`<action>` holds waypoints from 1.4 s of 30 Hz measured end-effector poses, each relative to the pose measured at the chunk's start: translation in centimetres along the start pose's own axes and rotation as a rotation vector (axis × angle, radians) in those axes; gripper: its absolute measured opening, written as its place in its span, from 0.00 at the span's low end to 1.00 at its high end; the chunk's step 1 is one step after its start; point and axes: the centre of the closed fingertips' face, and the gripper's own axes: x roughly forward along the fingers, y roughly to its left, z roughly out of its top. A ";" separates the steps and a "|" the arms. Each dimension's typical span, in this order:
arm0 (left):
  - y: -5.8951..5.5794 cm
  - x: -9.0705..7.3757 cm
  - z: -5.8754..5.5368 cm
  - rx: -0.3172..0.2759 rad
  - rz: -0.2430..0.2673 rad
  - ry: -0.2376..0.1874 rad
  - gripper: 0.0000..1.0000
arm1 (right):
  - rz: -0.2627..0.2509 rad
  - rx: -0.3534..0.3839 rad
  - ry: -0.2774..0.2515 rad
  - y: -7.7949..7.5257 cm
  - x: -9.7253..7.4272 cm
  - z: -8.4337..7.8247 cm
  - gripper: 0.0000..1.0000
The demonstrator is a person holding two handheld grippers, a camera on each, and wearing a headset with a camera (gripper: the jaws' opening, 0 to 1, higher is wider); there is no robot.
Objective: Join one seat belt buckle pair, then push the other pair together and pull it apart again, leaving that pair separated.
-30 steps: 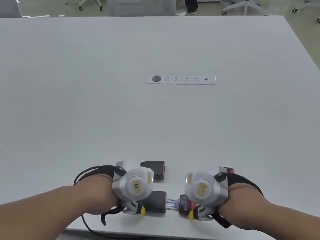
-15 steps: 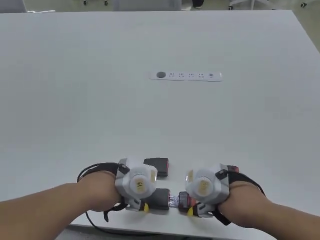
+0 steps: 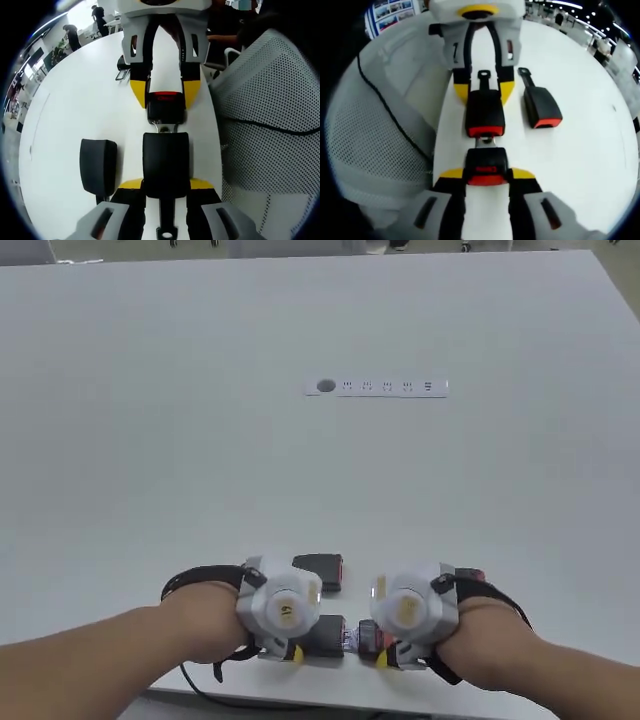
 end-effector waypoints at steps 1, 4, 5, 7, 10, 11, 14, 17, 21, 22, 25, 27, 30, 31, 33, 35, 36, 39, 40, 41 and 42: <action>0.0 0.0 0.0 0.001 0.000 0.002 0.31 | 0.000 0.005 -0.003 0.0 0.0 0.0 0.30; 0.0 0.0 0.0 0.001 0.000 0.005 0.31 | 0.001 0.025 -0.036 0.1 0.1 0.6 0.30; 0.0 0.0 0.0 0.005 -0.001 0.008 0.31 | -0.004 0.021 -0.031 0.2 0.2 0.7 0.30; 0.0 -0.1 -0.1 0.004 -0.001 0.010 0.31 | -0.010 0.032 -0.036 0.3 0.2 1.0 0.30; 0.0 -0.1 -0.1 0.004 0.001 0.008 0.31 | -0.011 0.048 -0.053 0.3 0.3 1.0 0.30; 0.0 -0.1 -0.1 0.003 0.001 0.008 0.31 | -0.010 0.053 -0.055 0.3 0.2 1.1 0.30; -0.2 0.0 0.0 0.019 0.003 0.029 0.31 | -0.009 0.067 -0.067 0.4 0.4 1.3 0.30; -0.1 0.0 -0.1 0.017 -0.002 0.025 0.31 | -0.014 0.080 -0.068 0.6 0.4 1.1 0.30; 0.0 -0.1 -0.1 0.007 0.004 0.013 0.31 | -0.013 0.070 -0.064 0.6 0.4 1.1 0.30; 0.0 -0.1 -0.1 0.008 0.004 0.014 0.31 | -0.012 0.069 -0.063 0.5 0.4 1.1 0.30; 0.1 -0.1 -0.1 0.005 0.001 0.011 0.31 | -0.013 0.053 -0.062 0.5 0.4 1.0 0.30; 0.2 -0.1 -0.2 0.014 -0.002 -0.001 0.31 | -0.021 0.030 -0.059 0.6 0.2 0.9 0.30; 0.3 -0.1 -0.3 0.008 0.004 -0.017 0.30 | -0.022 0.037 -0.079 0.5 0.1 0.6 0.30; 0.3 -0.1 -0.3 0.006 0.004 -0.019 0.30 | -0.020 0.051 -0.086 0.6 0.1 0.6 0.30; 0.4 0.0 -0.4 0.005 0.008 -0.010 0.30 | -0.023 0.042 -0.095 0.4 0.2 0.6 0.30; 0.4 0.0 -0.5 0.001 0.011 -0.012 0.30 | -0.025 0.052 -0.107 0.4 0.2 0.6 0.30; 0.5 0.0 -0.5 0.001 0.011 -0.016 0.30 | -0.025 0.054 -0.111 0.4 0.1 0.6 0.30; 0.5 0.0 -0.6 -0.007 0.008 -0.025 0.30 | -0.024 0.053 -0.116 0.4 0.1 0.7 0.30; 0.5 0.1 -0.5 -0.003 0.003 -0.024 0.30 | -0.023 0.054 -0.118 0.4 0.1 0.7 0.30; 0.5 0.1 -0.5 -0.007 -0.001 -0.024 0.30 | -0.023 0.053 -0.120 0.4 0.1 0.8 0.30; 0.5 0.1 -0.5 -0.006 -0.004 -0.024 0.30 | -0.024 0.052 -0.121 0.4 0.1 0.8 0.30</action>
